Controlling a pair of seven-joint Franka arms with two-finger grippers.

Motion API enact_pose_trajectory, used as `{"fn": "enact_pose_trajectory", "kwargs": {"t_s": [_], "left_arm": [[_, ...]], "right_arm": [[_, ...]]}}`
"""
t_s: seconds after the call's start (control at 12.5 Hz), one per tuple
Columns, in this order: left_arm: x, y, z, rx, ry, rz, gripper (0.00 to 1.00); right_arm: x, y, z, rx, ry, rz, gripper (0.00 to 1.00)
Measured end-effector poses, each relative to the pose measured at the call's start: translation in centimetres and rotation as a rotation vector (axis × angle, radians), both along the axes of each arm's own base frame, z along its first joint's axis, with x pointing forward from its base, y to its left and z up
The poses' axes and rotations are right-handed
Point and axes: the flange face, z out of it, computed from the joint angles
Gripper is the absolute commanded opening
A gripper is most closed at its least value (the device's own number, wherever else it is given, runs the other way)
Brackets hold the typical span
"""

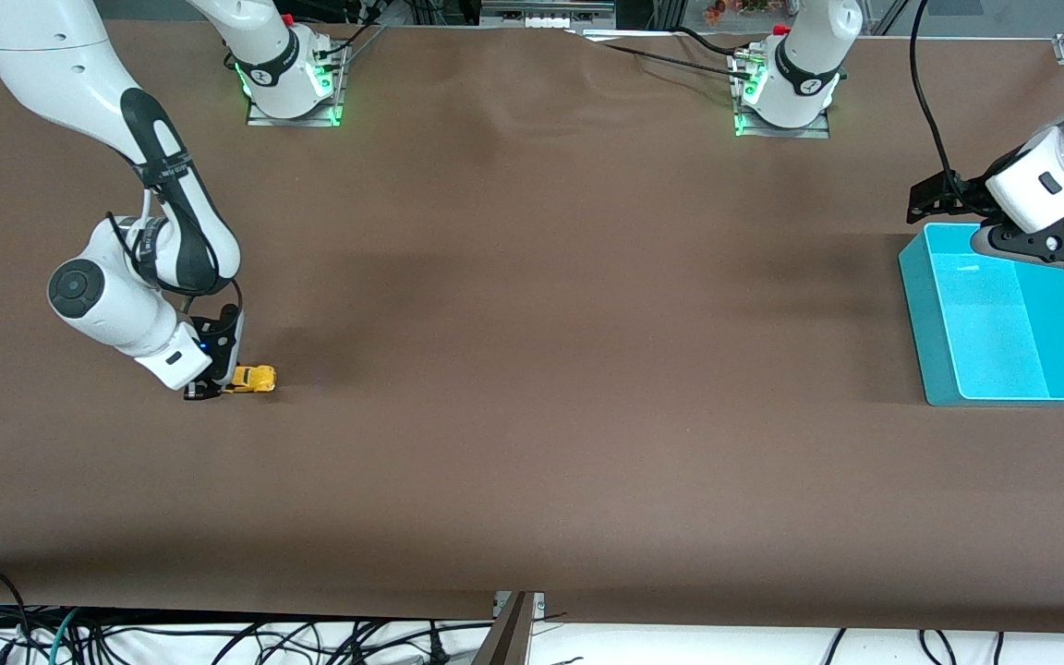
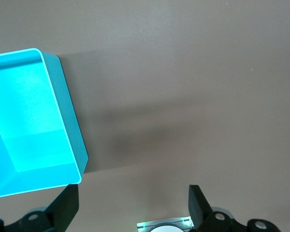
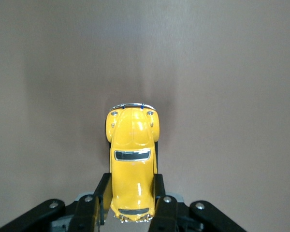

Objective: Wind and store yellow beetle car

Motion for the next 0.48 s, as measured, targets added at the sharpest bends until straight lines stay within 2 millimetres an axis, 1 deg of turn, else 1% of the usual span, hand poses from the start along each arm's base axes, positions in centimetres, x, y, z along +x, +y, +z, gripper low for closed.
{"fn": "enact_pose_trajectory", "kwargs": {"t_s": [0.24, 0.48], "left_arm": [[0.0, 0.0, 0.0, 0.000, 0.000, 0.000, 1.00], [0.0, 0.0, 0.0, 0.000, 0.000, 0.000, 1.00]], "right_arm": [[0.0, -1.2, 0.0, -0.002, -0.001, 0.010, 0.17], [-0.1, -3.4, 0.0, -0.005, -0.004, 0.031, 0.17]]}}
